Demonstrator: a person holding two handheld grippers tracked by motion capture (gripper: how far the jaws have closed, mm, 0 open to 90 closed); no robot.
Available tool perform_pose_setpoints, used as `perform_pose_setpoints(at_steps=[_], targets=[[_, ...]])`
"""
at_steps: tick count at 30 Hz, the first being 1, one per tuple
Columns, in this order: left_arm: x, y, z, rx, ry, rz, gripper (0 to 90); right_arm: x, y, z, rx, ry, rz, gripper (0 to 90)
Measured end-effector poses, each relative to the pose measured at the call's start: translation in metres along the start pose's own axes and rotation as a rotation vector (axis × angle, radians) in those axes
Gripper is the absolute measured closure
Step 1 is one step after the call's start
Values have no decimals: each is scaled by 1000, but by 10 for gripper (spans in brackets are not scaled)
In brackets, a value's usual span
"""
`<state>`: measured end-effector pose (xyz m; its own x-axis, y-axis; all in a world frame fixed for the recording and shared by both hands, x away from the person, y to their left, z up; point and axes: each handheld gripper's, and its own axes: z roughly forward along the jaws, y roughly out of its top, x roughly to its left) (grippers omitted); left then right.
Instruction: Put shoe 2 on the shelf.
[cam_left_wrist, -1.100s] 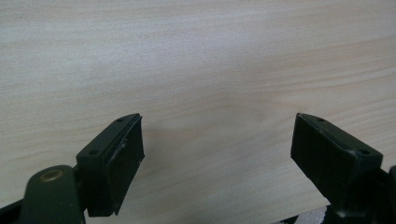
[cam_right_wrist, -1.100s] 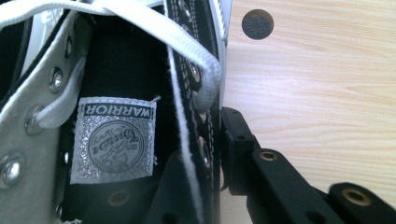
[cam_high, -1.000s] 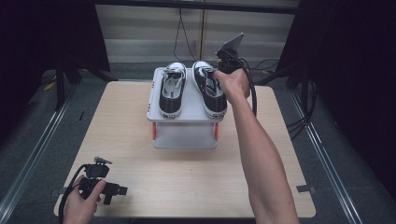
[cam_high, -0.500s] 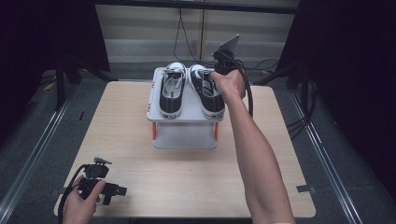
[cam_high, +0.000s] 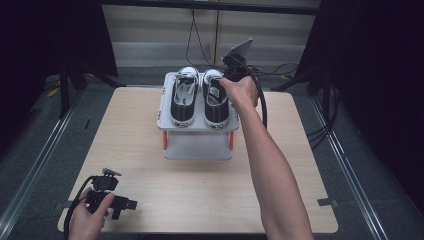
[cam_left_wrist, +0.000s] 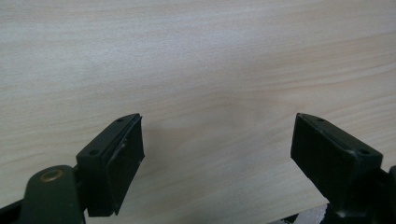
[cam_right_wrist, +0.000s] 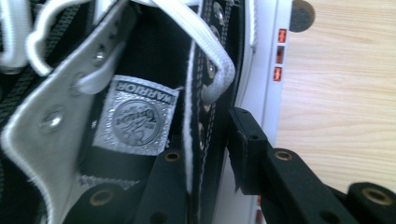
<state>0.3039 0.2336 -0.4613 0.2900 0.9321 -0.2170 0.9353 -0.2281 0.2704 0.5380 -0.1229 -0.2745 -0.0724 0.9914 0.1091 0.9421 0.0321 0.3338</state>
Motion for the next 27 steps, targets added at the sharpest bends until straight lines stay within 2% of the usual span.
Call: perform_pose_setpoints(at_steps=[3,7,10,12,13,18,21,27], targets=[[-1,1,1,6,-1,5,170,1,-2,-2,-8,27,-5,767],[-2,1,1,3,2,6,170,8,-5,-1,-3,16,-35,730],[-2,1,1,6,0,8,170,9,-6,-4,-13,35,-33,744],[-2,1,1,5,2,5,170,9,-6,-9,-43,83,-21,770],[-2,1,1,6,3,4,170,10,-6,-13,-54,79,-33,772],[-1,1,0,2,0,5,170,14,-7,-14,-39,69,-62,721],[0,0,0,-6,1,-2,170,13,-9,-13,-41,72,-64,668],[2,-1,-1,-20,2,-11,170,11,-14,-17,-56,93,-92,642]])
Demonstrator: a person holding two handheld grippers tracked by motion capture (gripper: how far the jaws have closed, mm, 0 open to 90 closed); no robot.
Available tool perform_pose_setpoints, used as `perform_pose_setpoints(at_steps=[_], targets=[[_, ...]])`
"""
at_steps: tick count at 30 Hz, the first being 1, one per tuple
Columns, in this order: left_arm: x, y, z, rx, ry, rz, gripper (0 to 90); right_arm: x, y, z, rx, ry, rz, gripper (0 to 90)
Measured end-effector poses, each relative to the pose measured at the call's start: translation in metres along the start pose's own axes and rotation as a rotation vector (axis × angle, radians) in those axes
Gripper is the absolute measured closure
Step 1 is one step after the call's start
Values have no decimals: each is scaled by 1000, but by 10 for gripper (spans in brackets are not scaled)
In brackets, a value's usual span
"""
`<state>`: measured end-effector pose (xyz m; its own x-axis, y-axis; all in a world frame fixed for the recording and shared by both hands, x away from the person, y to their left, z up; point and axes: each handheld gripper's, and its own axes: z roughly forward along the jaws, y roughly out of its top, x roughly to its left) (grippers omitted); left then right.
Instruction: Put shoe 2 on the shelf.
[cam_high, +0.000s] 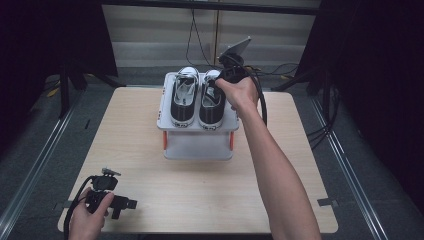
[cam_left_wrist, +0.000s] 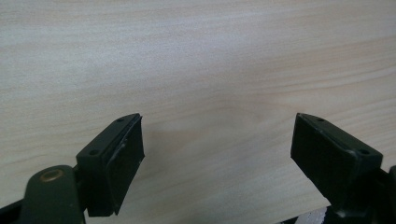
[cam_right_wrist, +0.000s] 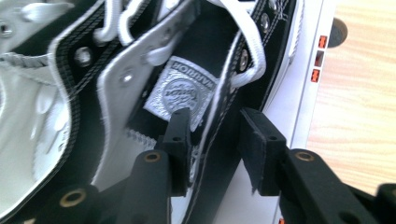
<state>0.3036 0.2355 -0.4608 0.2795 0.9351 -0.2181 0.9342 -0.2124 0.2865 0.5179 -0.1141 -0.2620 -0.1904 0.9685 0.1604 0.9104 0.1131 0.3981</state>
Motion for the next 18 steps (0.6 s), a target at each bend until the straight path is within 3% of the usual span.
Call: perform_pose_setpoints(at_steps=[10,14,18], targets=[[-1,0,0,9,1,7,170,13,-9,-30,-64,32,-86,607],[4,-1,0,11,4,-1,170,1,-18,-44,-80,56,-107,571],[4,-1,-1,-3,17,-20,170,-16,-30,-54,-83,48,-110,533]])
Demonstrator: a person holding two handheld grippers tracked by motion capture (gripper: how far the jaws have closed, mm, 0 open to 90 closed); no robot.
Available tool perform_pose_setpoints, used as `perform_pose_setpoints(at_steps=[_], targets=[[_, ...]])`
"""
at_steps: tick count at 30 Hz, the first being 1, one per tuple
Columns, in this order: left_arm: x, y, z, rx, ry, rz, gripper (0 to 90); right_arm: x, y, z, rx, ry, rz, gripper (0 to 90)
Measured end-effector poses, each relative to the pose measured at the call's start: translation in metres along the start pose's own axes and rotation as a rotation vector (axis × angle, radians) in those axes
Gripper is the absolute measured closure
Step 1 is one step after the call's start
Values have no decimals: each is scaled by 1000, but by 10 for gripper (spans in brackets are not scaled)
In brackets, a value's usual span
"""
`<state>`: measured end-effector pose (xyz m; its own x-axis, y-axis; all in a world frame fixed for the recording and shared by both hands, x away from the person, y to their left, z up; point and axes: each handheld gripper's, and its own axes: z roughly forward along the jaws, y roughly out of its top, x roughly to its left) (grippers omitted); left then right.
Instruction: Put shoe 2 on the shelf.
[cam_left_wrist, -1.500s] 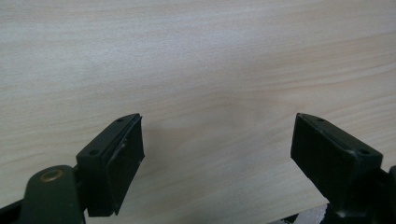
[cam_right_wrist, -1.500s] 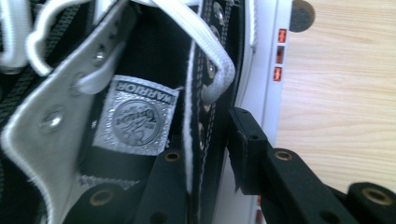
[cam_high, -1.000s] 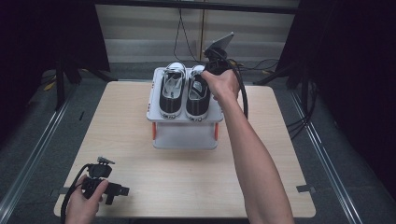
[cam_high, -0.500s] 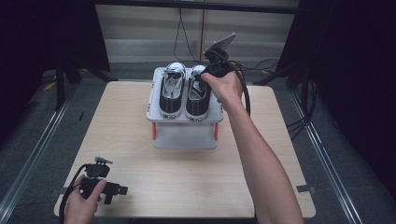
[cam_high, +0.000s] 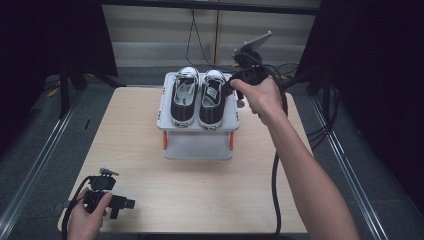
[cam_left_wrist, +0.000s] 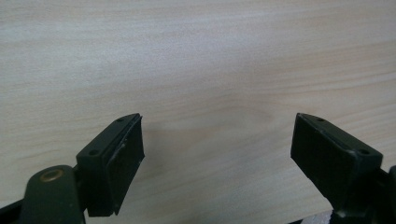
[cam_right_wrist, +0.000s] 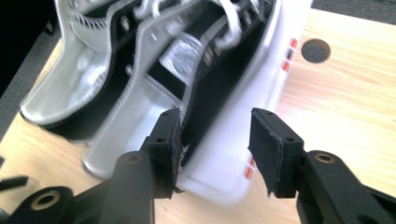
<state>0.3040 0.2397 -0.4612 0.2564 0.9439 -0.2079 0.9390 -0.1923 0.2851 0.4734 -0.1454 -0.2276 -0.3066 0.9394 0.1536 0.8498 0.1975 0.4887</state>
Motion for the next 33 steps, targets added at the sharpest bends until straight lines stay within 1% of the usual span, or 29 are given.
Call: perform_pose_setpoints(at_steps=[1,5,7,8,10,11,12,13,14,15,16,17,18,19,20,21,23,25,27,28,30,31,33], targets=[[0,0,-1,-1,-2,0,170,-3,-5,-2,2,-11,-6,520],[0,1,-1,-10,4,0,167,-13,-27,-4,-5,-19,-27,475],[2,1,0,-12,4,0,167,-19,-42,-1,3,-19,-36,460],[3,1,0,-12,6,-4,167,-23,-50,2,6,-12,-32,457],[6,1,0,-21,15,-13,167,-32,-67,7,15,-6,-32,452],[7,1,0,-27,21,-18,167,-36,-78,11,21,-10,-33,440],[8,1,0,-30,24,-25,167,-39,-84,13,27,-16,-38,433],[10,1,-1,-39,30,-35,167,-42,-93,15,27,-9,-38,431],[11,1,-1,-44,31,-41,167,-47,-104,18,37,-16,-41,427],[13,1,-2,-42,32,-42,167,-49,-110,20,44,-32,-45,420],[13,1,-2,-48,29,-48,167,-52,-119,21,40,-54,-49,416],[14,0,-2,-55,31,-51,167,-55,-128,23,32,-54,-45,413],[15,0,-2,-56,31,-59,167,-59,-137,25,39,-49,-37,411],[15,-1,-2,-59,28,-57,167,-63,-147,27,39,-48,-26,411],[15,-1,-2,-62,22,-61,168,-68,-158,30,26,-60,-28,408],[15,-2,-2,-65,23,-67,168,-72,-168,34,27,-74,-27,403],[15,-3,-2,-66,20,-60,168,-83,-190,40,36,-39,15,398],[15,-4,-2,-63,21,-60,168,-91,-206,42,18,-38,28,390],[14,-5,-3,-62,24,-57,168,-96,-218,42,21,-33,38,380],[14,-5,-2,-65,24,-55,168,-99,-227,40,0,-35,38,373],[13,-6,-2,-65,27,-49,168,-101,-236,38,-11,-42,50,367],[13,-6,-2,-68,22,-48,167,-101,-243,37,-30,-35,59,351],[15,-6,0,-71,8,-49,167,-101,-258,39,-43,-32,62,330]])
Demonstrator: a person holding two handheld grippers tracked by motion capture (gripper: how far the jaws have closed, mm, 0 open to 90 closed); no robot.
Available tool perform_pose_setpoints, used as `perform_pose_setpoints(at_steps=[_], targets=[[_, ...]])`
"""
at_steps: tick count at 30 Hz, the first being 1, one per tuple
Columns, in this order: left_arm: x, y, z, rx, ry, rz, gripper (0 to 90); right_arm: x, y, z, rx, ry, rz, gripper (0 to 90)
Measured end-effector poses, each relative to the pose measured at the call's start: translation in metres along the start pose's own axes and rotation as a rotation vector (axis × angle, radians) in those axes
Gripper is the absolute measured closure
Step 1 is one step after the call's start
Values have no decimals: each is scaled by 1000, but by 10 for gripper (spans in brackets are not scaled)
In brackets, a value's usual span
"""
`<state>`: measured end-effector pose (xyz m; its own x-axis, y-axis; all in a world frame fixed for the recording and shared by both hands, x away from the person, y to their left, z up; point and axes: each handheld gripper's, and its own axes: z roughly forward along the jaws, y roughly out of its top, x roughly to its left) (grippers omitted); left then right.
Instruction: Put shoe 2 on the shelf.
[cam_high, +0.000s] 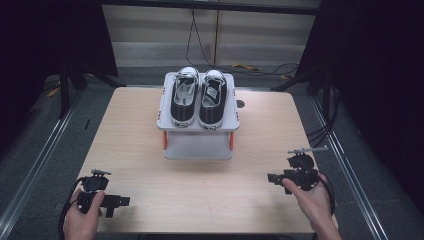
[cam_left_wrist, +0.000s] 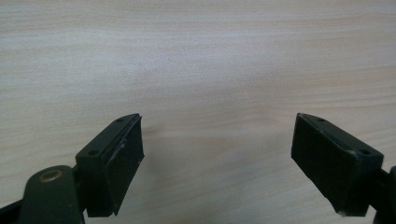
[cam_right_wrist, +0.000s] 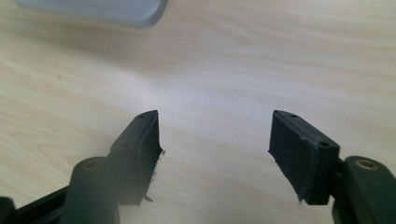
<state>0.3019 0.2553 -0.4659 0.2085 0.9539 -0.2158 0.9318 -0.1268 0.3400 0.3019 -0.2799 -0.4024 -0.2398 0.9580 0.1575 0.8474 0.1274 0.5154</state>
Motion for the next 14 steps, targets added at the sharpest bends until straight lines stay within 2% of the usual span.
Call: perform_pose_setpoints(at_steps=[2,4,6,7,8,9,10,14], targets=[[2,-1,1,-2,-2,-2,167,-2,-15,5,-6,24,15,321],[3,-2,1,-9,-3,-13,167,-5,-25,11,-20,15,23,317],[2,-3,3,-2,-5,-12,166,-13,-33,17,-20,67,70,314],[2,-3,5,8,-5,-7,166,-14,-35,20,-13,66,76,310],[0,-4,7,16,-1,-4,166,-15,-36,20,-9,57,61,297],[0,-4,8,18,0,1,167,-15,-37,20,-24,49,55,294],[-1,-4,8,18,-1,4,168,-15,-38,20,-33,48,65,293],[-1,-4,8,8,4,12,168,-19,-41,23,-36,32,52,256]])
